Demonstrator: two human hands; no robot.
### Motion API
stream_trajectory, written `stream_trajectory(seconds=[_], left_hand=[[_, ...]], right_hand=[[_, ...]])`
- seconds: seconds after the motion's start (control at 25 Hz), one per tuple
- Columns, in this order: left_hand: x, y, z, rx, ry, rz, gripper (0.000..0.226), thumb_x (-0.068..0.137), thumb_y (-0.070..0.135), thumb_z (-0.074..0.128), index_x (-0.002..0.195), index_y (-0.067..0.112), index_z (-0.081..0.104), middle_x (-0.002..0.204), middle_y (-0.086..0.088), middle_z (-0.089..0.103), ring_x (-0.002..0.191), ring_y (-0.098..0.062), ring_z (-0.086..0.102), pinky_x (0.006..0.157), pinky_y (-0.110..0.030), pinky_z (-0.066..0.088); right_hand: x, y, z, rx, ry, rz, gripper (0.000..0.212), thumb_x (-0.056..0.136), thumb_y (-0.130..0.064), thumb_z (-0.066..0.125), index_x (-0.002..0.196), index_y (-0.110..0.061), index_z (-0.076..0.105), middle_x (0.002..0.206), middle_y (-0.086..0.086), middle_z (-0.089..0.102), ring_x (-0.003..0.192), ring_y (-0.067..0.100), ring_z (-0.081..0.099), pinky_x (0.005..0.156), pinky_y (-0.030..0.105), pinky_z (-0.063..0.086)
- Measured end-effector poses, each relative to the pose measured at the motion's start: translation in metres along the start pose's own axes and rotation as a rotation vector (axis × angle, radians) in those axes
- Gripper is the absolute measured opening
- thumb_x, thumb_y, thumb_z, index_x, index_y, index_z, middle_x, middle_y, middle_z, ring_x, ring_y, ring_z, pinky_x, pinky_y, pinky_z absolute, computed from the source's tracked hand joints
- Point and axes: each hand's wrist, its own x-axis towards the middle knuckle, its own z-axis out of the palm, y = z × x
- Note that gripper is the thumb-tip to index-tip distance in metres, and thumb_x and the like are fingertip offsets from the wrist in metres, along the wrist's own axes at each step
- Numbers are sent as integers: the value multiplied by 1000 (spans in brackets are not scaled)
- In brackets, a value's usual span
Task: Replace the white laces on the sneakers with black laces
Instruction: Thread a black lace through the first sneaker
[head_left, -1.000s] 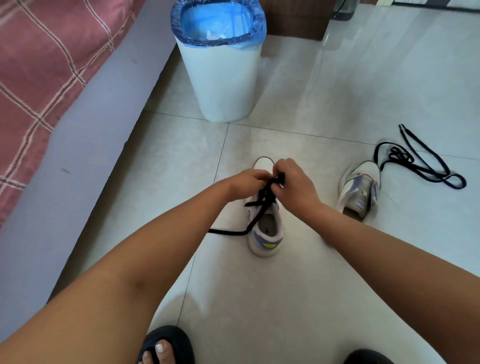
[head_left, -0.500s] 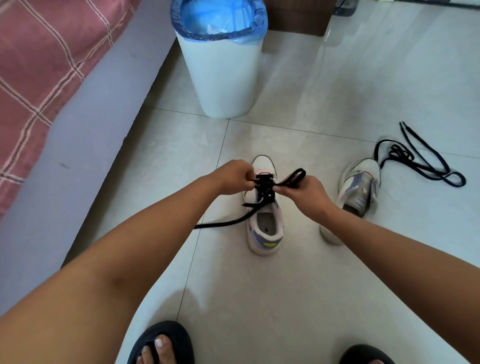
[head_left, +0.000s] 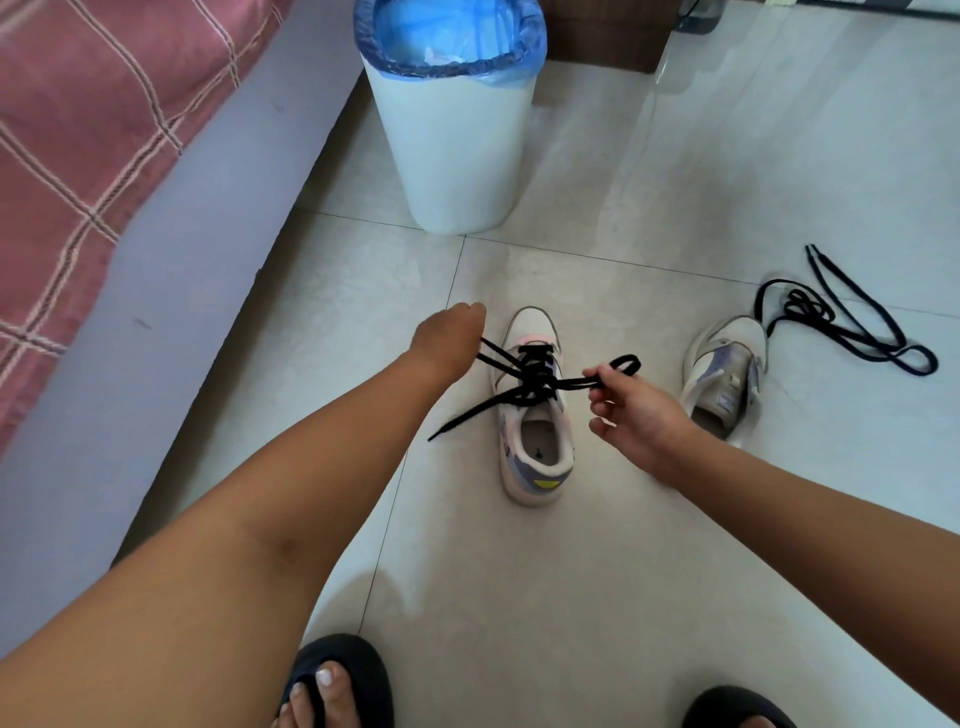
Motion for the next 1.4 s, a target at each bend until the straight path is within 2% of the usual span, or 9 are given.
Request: stream_trajectory(seconds=[0.08,0.24,0.56,0.68,0.92,1.08,1.2,1.28,1.4], left_hand=[[1,-14,6,148,58,1,23,89,-2,48,111,3,46,103,-12,58,91,-32,59,64,-33,37],[6,-23,4,-230,-51,-192,23,89,23,63,94,1,61,94,-15,67,87,-33,65,67,-32,47],[-6,-36,7,202,-52,-28,5,95,11,48,97,10,53,106,-6,64,93,-29,59,61,-27,33],[-4,-36,11,307,-33,-15,19,91,-1,45,104,10,52,109,-1,65,96,-26,59,51,-26,25],[7,-42,4,537,-15,56,23,91,5,50,113,14,49,109,0,62,103,-24,55,72,-30,31],[13,-47,8,222,-95,-24,5,94,20,55,96,15,54,101,0,65,94,-23,58,70,-28,32],[17,-51,6,-253,-80,-35,14,87,29,64,85,17,57,88,0,63,78,-19,56,68,-30,40],[16,-51,5,-344,-50,-7,10,87,23,64,85,16,58,87,-2,63,72,-20,57,72,-35,46],[22,-46,6,-380,9,-18,7,87,19,64,87,13,60,86,-5,63,74,-24,59,73,-38,49]], right_hand=[[0,5,-4,21,17,49,23,99,-24,46,85,-14,62,65,-1,48,49,6,42,53,21,37],[-2,3,-7,30,20,52,17,97,-21,49,83,-15,59,62,-1,51,50,8,43,54,22,37],[-5,-8,-34,-385,38,-91,19,87,-13,64,74,-8,52,66,9,55,51,11,43,48,21,40],[-11,-10,-42,-470,25,-52,19,87,-11,64,73,-6,53,64,10,56,50,12,43,44,19,40],[-19,-9,-47,-501,56,7,21,86,-10,65,70,-5,53,63,11,55,44,11,44,44,20,41],[-17,-7,-47,-657,25,-28,19,85,-15,68,72,-7,57,68,11,61,50,12,50,52,22,44],[-15,-11,-41,-1100,-47,-174,20,87,-31,66,98,-14,63,91,3,66,80,13,59,71,23,44],[-13,-12,-22,-1258,-71,-329,34,88,-40,61,116,-20,58,103,-2,62,97,13,56,80,24,39],[-5,-12,14,-1360,-60,-395,32,89,-44,59,109,-18,58,95,-1,60,91,18,55,76,30,41]])
